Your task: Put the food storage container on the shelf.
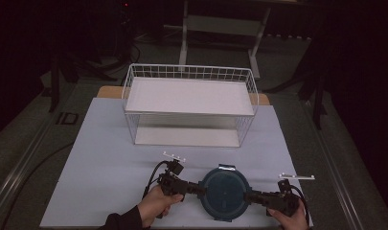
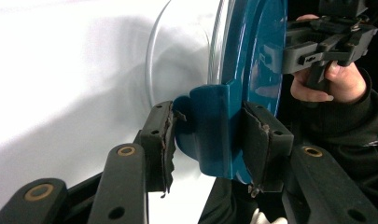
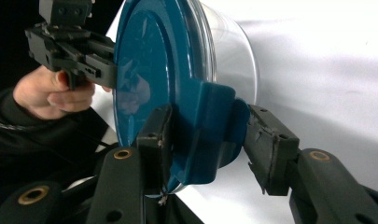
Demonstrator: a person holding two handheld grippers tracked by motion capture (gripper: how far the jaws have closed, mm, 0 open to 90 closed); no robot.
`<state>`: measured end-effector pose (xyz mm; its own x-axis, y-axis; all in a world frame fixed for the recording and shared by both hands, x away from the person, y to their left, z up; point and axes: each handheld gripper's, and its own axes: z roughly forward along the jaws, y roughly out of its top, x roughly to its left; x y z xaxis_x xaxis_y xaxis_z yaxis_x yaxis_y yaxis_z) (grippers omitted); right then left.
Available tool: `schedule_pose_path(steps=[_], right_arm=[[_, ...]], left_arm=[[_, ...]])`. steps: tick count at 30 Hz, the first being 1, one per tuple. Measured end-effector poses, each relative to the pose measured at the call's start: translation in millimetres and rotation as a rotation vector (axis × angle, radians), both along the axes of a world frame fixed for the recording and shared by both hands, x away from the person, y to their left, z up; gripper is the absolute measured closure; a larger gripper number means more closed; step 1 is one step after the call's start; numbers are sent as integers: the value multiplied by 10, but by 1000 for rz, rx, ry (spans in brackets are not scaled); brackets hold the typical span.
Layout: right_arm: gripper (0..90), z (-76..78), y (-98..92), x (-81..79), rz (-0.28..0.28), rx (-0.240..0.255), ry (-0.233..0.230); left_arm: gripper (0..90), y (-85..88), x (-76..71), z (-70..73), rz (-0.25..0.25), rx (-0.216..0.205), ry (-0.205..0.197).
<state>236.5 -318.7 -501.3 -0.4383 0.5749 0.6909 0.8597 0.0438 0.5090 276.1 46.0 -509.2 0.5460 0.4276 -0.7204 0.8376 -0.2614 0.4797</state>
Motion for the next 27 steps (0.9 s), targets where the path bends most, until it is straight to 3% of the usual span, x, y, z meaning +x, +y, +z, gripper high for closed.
schedule_pose_path(steps=[7, 13, 27], right_arm=[[551, -4, -8, -32, -12, 23, 8], [553, 25, 28, -22, -13, 23, -8], [556, 306, 316, 210, 40, 27, -147]], left_arm=[[573, -6, -82, 46, 20, 17, -18], [572, 45, -86, 69, 40, 0, -51], [572, 364, -16, 369, 99, -18, -168]])
